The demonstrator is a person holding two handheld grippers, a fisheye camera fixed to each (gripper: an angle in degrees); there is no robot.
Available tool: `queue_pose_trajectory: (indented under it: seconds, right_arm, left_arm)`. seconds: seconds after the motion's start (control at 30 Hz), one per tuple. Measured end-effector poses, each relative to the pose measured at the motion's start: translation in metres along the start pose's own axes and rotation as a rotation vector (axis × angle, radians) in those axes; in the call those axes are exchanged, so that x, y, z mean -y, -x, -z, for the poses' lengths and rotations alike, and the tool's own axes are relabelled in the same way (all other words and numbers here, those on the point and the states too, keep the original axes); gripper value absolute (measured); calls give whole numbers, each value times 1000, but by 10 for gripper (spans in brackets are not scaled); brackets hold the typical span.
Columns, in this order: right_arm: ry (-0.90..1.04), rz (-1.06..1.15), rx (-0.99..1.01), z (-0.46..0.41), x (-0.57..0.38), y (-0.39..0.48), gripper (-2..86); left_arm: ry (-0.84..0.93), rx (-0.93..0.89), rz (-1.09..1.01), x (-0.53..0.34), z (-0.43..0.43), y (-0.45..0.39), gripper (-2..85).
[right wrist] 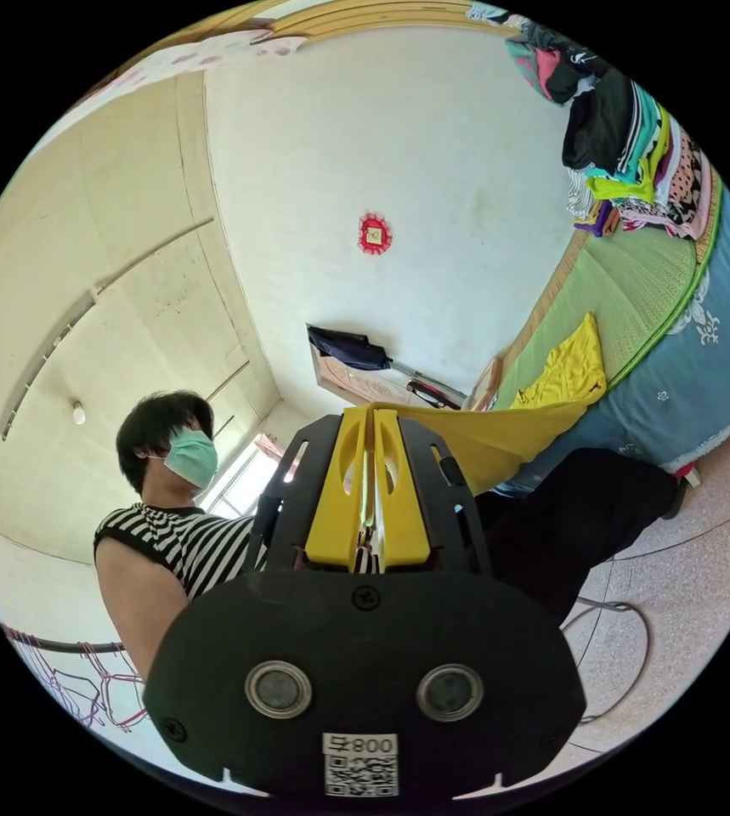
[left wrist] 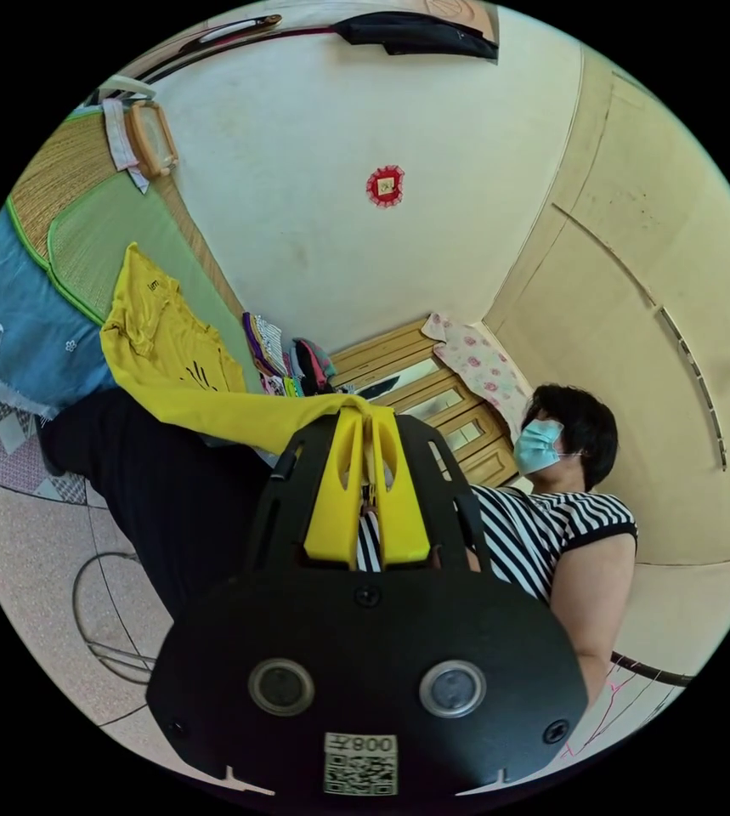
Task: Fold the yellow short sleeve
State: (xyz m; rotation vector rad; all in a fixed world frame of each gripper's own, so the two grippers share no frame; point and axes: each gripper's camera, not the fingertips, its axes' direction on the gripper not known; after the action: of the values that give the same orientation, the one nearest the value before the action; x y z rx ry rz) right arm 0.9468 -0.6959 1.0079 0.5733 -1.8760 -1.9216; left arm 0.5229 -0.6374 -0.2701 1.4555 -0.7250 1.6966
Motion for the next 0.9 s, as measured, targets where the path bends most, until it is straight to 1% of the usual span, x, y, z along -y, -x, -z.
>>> queue_pose_trajectory:
  seconds: [0.53,0.73,0.9]
  right_arm:
    - [5,3,-18,0,27,-12,10]
    - [7,-5,-27,-22,60,-31,10]
    - [19,-6,-34,-55,109,-56,9]
  left_arm:
    - [4,-24,-7,45,-6,7,16]
    - [-4,-19,-7,84,-21,19,17]
    - [-4,-6,-12,132,-39,31,16]
